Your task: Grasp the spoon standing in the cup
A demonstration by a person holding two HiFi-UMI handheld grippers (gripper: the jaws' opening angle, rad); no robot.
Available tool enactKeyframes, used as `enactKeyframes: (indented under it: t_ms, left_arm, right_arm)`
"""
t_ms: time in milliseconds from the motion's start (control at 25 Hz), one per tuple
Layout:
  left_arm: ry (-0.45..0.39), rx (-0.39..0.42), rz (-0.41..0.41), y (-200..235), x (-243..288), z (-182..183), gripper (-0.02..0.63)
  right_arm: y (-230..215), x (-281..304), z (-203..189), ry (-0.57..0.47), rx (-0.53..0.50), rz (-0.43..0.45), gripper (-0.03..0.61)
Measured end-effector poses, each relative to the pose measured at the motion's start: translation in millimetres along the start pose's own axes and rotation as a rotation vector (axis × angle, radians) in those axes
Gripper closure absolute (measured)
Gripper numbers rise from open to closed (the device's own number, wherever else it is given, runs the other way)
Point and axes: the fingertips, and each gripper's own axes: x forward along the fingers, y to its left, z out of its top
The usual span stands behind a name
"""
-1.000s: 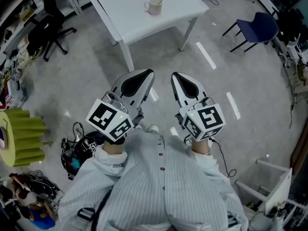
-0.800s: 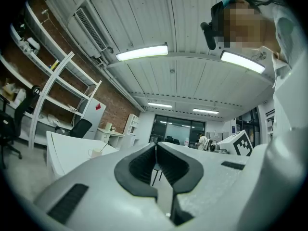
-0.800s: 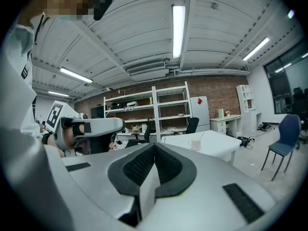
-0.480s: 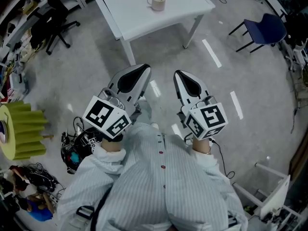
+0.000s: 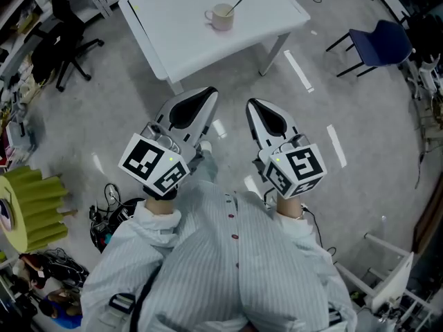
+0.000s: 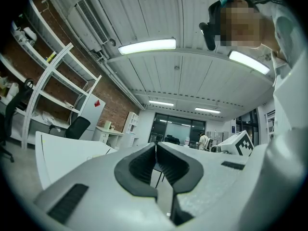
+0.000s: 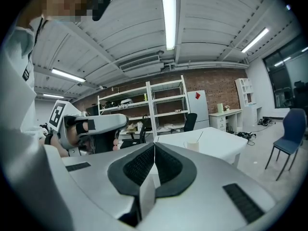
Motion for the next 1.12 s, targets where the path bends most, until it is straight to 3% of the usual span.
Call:
enactKeyframes:
  t_ms: [480, 800, 1120]
  left_arm:
    - [0.022, -0.014, -0.054, 108.8, 59.5, 10.6, 0.600]
    - [0.028, -0.019, -0.090, 145.3, 75.9, 12.2, 0.600]
    - [0.018, -0.039, -0.050, 181.4, 99.7, 11.3, 0.600]
  right_arm:
    - [-51.4, 114.7, 23.3, -0.006, 0.042, -0.043, 0.569]
    - [-67.8, 152.0, 29.5, 0.007, 0.041, -0.090, 0.569]
    - [-97.6, 188.6, 31.3, 0.041, 0.047, -0.070, 0.569]
